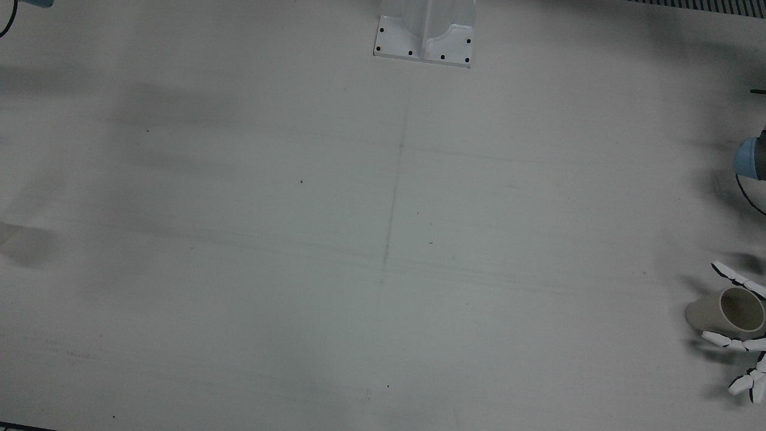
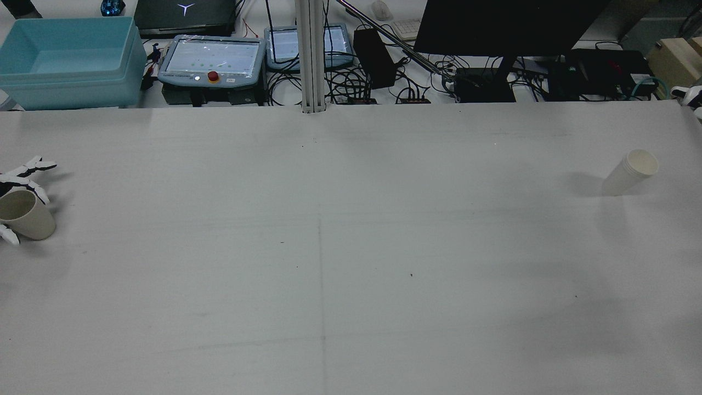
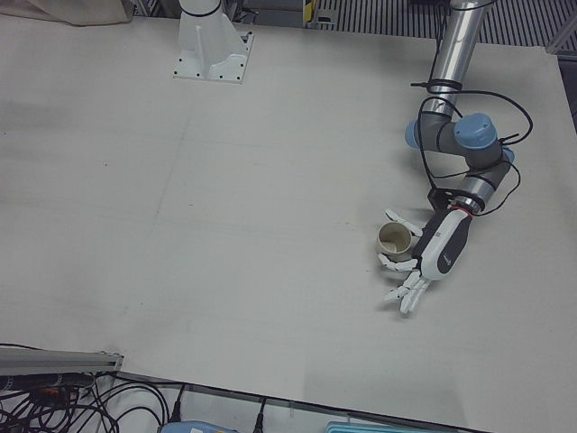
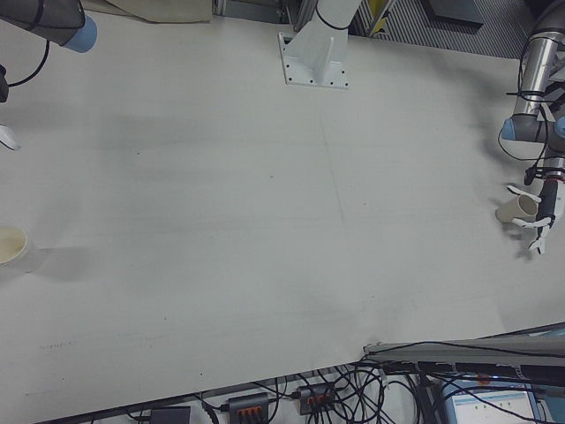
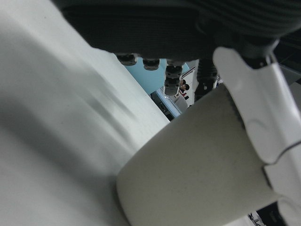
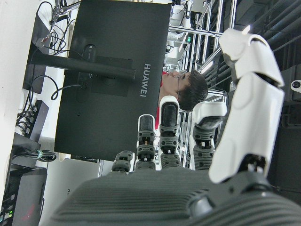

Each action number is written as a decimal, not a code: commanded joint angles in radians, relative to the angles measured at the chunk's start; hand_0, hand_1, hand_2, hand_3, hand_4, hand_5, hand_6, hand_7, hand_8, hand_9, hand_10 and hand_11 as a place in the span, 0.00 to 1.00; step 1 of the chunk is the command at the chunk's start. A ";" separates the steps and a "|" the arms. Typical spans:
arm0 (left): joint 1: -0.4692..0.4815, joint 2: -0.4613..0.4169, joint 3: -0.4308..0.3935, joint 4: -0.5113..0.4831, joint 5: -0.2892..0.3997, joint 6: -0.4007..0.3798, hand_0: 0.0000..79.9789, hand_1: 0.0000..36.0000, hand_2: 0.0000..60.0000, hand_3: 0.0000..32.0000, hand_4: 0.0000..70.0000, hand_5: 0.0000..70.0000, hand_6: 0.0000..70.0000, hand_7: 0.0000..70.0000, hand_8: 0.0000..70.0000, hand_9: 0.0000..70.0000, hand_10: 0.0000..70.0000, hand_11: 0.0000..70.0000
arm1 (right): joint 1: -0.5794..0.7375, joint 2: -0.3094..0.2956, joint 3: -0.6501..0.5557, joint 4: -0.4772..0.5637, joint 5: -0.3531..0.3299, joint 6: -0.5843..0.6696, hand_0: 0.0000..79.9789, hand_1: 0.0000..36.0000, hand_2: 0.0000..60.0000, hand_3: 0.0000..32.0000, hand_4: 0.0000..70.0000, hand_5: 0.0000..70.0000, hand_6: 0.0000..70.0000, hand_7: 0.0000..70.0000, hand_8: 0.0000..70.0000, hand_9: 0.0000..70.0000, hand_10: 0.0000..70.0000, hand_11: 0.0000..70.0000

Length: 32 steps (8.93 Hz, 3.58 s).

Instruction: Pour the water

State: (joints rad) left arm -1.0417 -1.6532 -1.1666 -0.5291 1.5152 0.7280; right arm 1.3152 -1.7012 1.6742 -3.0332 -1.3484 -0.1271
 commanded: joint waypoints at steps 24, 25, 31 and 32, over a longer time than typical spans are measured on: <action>-0.011 0.062 -0.478 0.414 -0.115 -0.455 0.71 1.00 1.00 0.00 1.00 1.00 0.16 0.30 0.08 0.12 0.08 0.13 | 0.113 0.136 -0.827 0.622 -0.187 -0.055 0.65 0.48 0.44 0.00 0.58 0.72 0.38 0.60 0.18 0.24 0.07 0.11; -0.011 0.072 -0.488 0.416 -0.115 -0.455 0.71 1.00 1.00 0.00 1.00 1.00 0.16 0.30 0.08 0.12 0.08 0.13 | 0.113 0.162 -0.832 0.608 -0.189 -0.084 0.66 0.50 0.46 0.00 0.61 0.73 0.39 0.61 0.17 0.23 0.06 0.10; -0.011 0.075 -0.478 0.416 -0.118 -0.453 0.70 1.00 1.00 0.00 1.00 1.00 0.15 0.29 0.07 0.11 0.08 0.12 | 0.013 0.227 -0.837 0.545 -0.189 -0.143 0.68 0.46 0.00 0.14 0.14 0.26 0.08 0.10 0.00 0.00 0.00 0.00; -0.009 0.075 -0.476 0.416 -0.121 -0.453 0.70 1.00 1.00 0.00 1.00 1.00 0.15 0.29 0.07 0.11 0.08 0.12 | 0.012 0.238 -0.872 0.547 -0.176 -0.146 0.67 0.45 0.00 0.19 0.06 0.27 0.06 0.12 0.00 0.00 0.00 0.00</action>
State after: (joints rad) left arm -1.0520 -1.5790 -1.6476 -0.1130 1.3978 0.2745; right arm 1.3448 -1.4845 0.8392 -2.4721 -1.5392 -0.2513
